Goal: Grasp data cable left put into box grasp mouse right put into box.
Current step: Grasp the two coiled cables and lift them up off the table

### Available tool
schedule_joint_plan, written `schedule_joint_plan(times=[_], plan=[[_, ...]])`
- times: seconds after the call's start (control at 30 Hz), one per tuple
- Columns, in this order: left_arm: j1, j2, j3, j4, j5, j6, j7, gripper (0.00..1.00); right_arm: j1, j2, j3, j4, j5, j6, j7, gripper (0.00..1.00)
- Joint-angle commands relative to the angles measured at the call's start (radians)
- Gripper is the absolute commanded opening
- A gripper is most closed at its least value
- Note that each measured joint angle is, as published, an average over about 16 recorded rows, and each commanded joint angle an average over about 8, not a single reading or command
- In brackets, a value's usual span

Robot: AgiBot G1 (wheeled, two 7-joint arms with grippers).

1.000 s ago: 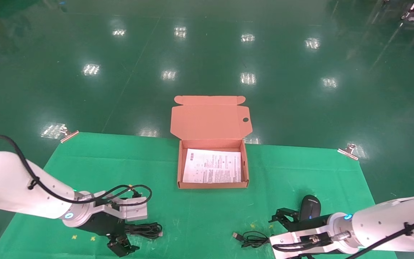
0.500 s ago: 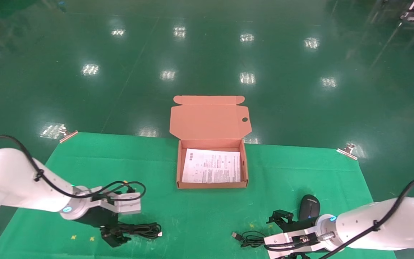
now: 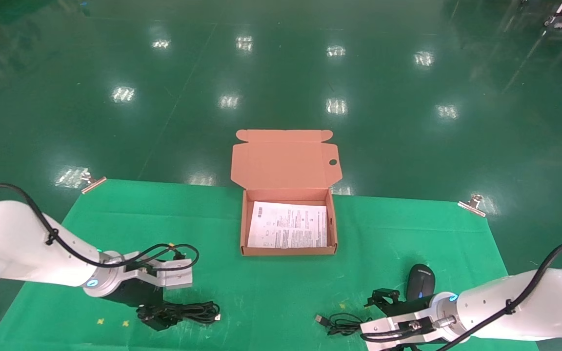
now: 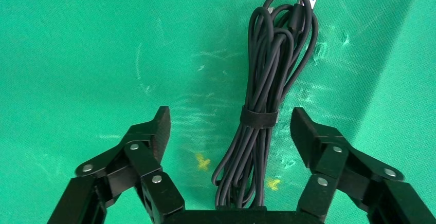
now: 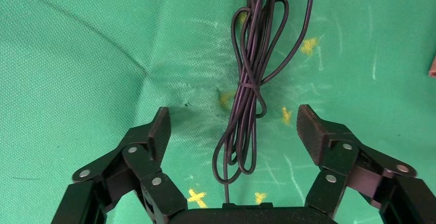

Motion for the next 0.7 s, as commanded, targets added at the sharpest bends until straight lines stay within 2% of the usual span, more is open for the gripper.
schedule_joint_plan(times=[0.03,0.7], plan=[[0.000,-0.001,0.000,-0.003,-0.001,0.001,-0.002,0.00,0.000,0.001,0.000,0.003,0.001,-0.002,0.001,0.00],[0.002,-0.003,0.001,-0.013,-0.002,0.006,-0.006,0.00,0.002,0.005,0.002,0.013,0.004,-0.007,0.003,0.00]])
